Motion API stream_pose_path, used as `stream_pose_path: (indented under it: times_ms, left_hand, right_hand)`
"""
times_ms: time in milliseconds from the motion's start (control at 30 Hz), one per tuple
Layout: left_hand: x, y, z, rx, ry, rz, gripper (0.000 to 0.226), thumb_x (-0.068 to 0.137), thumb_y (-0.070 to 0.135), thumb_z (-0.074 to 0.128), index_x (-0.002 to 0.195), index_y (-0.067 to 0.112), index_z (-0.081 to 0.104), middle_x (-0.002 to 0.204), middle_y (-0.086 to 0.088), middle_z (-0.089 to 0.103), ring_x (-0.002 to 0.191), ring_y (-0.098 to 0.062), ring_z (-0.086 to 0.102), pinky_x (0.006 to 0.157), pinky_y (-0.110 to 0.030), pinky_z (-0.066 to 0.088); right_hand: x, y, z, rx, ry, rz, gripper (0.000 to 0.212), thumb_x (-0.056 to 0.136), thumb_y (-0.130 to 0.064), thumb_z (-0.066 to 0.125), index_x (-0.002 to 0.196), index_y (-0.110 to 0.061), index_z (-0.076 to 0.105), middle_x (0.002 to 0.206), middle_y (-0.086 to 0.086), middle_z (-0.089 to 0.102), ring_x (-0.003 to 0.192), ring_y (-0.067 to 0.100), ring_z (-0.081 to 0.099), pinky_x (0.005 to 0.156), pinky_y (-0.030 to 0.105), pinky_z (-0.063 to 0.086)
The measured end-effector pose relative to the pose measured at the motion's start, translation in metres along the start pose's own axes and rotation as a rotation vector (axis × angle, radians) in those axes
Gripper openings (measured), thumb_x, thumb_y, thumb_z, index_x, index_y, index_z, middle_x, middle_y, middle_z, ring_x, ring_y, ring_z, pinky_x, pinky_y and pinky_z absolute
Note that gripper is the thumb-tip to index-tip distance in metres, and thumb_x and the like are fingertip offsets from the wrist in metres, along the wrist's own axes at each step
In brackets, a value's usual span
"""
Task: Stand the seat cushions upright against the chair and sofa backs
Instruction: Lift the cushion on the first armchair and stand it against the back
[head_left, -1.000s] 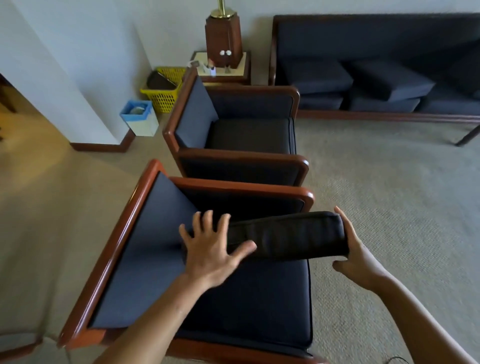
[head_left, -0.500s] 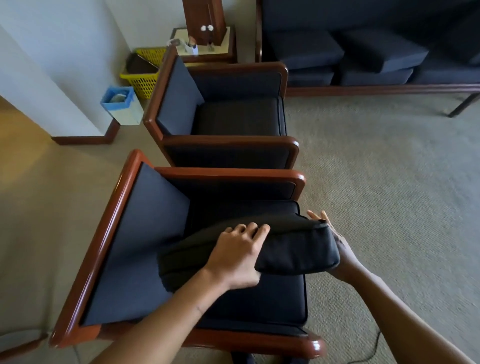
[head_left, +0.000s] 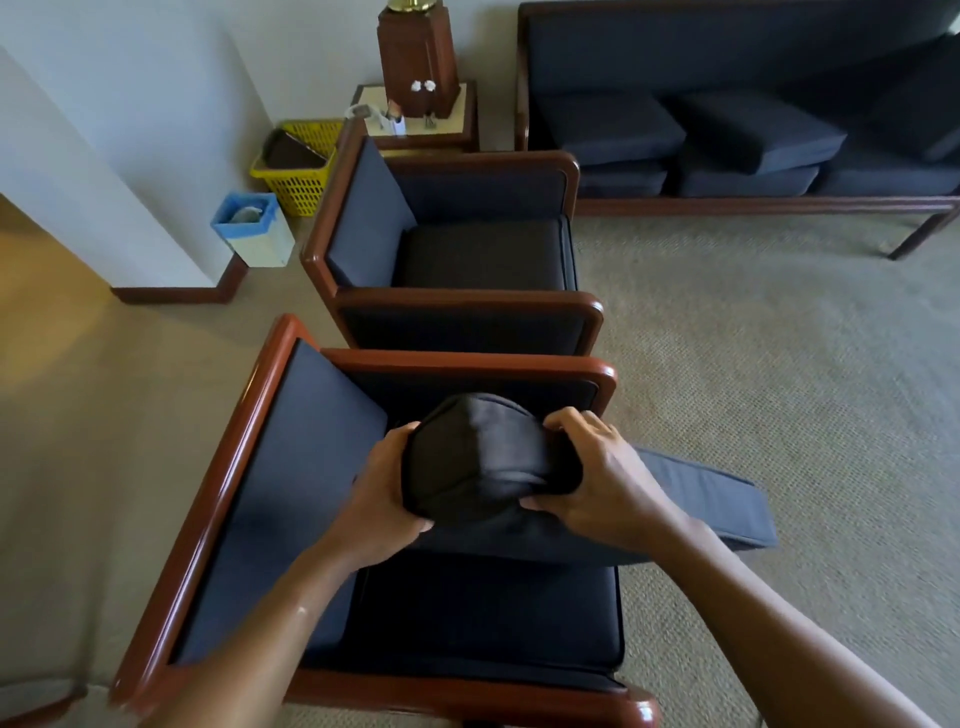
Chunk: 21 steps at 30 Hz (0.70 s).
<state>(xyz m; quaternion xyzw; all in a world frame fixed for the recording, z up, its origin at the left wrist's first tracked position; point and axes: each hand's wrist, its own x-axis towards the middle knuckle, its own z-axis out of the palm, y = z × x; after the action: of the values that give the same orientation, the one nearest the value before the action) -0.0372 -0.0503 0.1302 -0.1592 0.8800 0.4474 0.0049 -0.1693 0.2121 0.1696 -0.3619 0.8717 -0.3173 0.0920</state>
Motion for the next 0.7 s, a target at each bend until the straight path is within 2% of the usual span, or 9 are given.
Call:
stream_pose_path:
  times_ms: [67,167,267,333,400,500,600,700]
  left_hand:
    - [-0.007,-0.015,0.016,-0.065,0.026,-0.038,0.108,0.063,0.01,0.076,0.145,0.062,0.027,0.14,0.011,0.053,0.13,-0.012,0.056,0.099,-0.036,0.054]
    - [-0.014,-0.033,0.015,-0.31,0.022,-0.085,0.121,0.06,0.008,0.085,0.16,0.038,0.025,0.153,0.007,0.051,0.137,-0.007,0.054,0.103,-0.024,0.05]
    - [-0.012,-0.055,-0.015,-0.633,-0.077,-0.184,0.116,0.06,0.033,0.098,0.158,0.028,0.038,0.15,-0.001,0.06,0.136,-0.016,0.058,0.112,-0.035,0.047]
    - [-0.005,-0.073,-0.027,-0.8,-0.011,-0.347,0.107,0.056,0.059,0.097,0.148,0.03,0.049,0.143,-0.004,0.066,0.131,-0.018,0.062,0.11,-0.039,0.048]
    - [0.002,-0.09,-0.028,-0.661,0.116,-0.491,0.085,0.062,0.073,0.088,0.132,0.036,0.056,0.135,-0.002,0.068,0.126,-0.019,0.062,0.107,-0.039,0.048]
    - [-0.001,-0.125,-0.021,-0.453,0.299,-0.591,0.057,0.08,0.051,0.088,0.124,0.033,0.056,0.121,0.004,0.068,0.115,-0.018,0.065,0.086,-0.029,0.049]
    - [-0.01,-0.144,-0.015,-0.44,0.372,-0.567,0.052,0.082,0.043,0.088,0.123,0.03,0.058,0.116,0.008,0.067,0.109,-0.012,0.065,0.079,-0.022,0.048]
    - [-0.012,-0.148,-0.01,-0.469,0.435,-0.524,0.049,0.084,0.038,0.088,0.125,0.029,0.063,0.115,0.011,0.067,0.106,-0.005,0.063,0.079,-0.016,0.047]
  right_hand:
    - [0.004,-0.009,0.026,-0.073,-0.043,-0.001,0.077,0.065,-0.056,0.086,0.125,-0.027,0.049,0.113,-0.004,0.058,0.103,0.022,0.056,0.092,0.035,0.046]
    - [0.009,-0.018,0.073,-0.129,0.014,-0.083,0.08,0.069,-0.057,0.084,0.132,-0.019,0.053,0.122,0.0,0.063,0.112,0.024,0.057,0.102,0.041,0.046]
    - [0.015,-0.02,0.112,-0.269,0.023,-0.169,0.089,0.084,-0.071,0.064,0.15,-0.014,0.044,0.148,0.003,0.054,0.134,0.027,0.05,0.116,0.047,0.034]
    - [0.013,-0.01,0.129,-0.377,-0.051,-0.119,0.096,0.09,-0.082,0.043,0.16,-0.017,0.031,0.161,0.007,0.04,0.145,0.03,0.038,0.122,0.053,0.024]
    - [0.003,0.011,0.134,-0.438,-0.109,-0.027,0.096,0.091,-0.086,0.029,0.163,-0.022,0.024,0.165,0.01,0.034,0.149,0.033,0.032,0.124,0.055,0.017]
    - [-0.021,0.045,0.128,-0.542,-0.098,0.048,0.085,0.098,-0.078,0.022,0.162,-0.022,0.028,0.16,0.014,0.04,0.147,0.036,0.034,0.123,0.057,0.016]
    - [-0.038,0.06,0.124,-0.617,-0.032,0.088,0.073,0.103,-0.066,0.029,0.157,-0.019,0.039,0.155,0.017,0.046,0.144,0.038,0.039,0.122,0.06,0.017]
    - [-0.049,0.07,0.118,-0.638,0.058,0.225,0.066,0.102,-0.06,0.038,0.152,-0.018,0.047,0.152,0.018,0.048,0.143,0.041,0.04,0.121,0.062,0.017]
